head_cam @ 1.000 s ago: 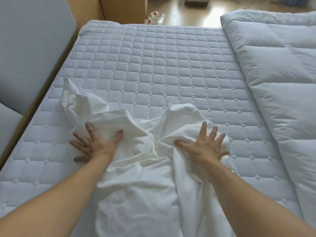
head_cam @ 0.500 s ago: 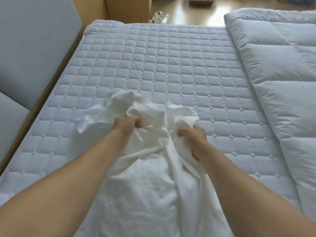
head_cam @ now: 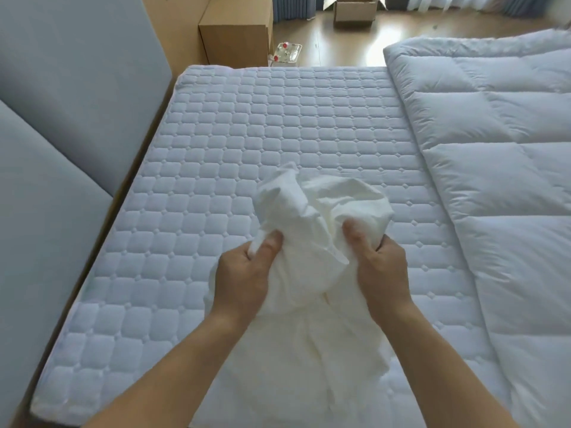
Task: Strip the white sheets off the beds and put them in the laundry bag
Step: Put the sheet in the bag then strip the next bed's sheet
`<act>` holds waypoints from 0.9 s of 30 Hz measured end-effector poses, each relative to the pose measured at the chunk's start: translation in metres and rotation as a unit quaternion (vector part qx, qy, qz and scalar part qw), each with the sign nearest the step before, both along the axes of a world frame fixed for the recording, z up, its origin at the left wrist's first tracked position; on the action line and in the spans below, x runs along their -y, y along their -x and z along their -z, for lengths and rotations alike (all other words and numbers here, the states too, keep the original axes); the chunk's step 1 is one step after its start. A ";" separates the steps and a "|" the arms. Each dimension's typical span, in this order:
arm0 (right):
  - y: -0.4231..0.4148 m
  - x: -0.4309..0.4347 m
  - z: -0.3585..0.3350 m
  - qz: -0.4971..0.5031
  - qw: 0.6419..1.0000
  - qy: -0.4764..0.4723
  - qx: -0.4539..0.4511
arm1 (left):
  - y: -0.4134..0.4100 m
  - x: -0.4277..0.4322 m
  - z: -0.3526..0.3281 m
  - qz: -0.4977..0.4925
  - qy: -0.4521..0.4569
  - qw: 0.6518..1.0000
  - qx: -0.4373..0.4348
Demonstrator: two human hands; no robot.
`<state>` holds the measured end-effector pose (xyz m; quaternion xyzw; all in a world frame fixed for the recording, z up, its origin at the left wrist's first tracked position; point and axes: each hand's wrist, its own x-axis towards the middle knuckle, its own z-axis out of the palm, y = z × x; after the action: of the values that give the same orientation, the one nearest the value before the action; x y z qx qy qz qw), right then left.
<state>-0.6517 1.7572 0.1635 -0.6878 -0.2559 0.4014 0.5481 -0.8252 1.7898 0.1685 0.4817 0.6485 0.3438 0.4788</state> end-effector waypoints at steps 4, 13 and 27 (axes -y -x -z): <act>0.020 0.060 0.063 0.019 0.993 0.107 0.041 | 0.010 0.060 0.057 0.016 0.097 0.995 -0.019; 0.037 0.119 0.124 -0.131 0.849 0.104 0.501 | 0.015 0.074 0.132 0.096 0.036 0.947 -0.305; 0.006 0.045 0.176 -0.338 0.806 0.295 0.386 | 0.018 0.030 0.179 0.240 0.033 0.906 -0.349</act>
<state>-0.6580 1.7120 -0.0120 -0.7848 -0.5313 0.3190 0.0044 -0.8435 1.7596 -0.0102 0.6953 0.6503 0.0071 0.3060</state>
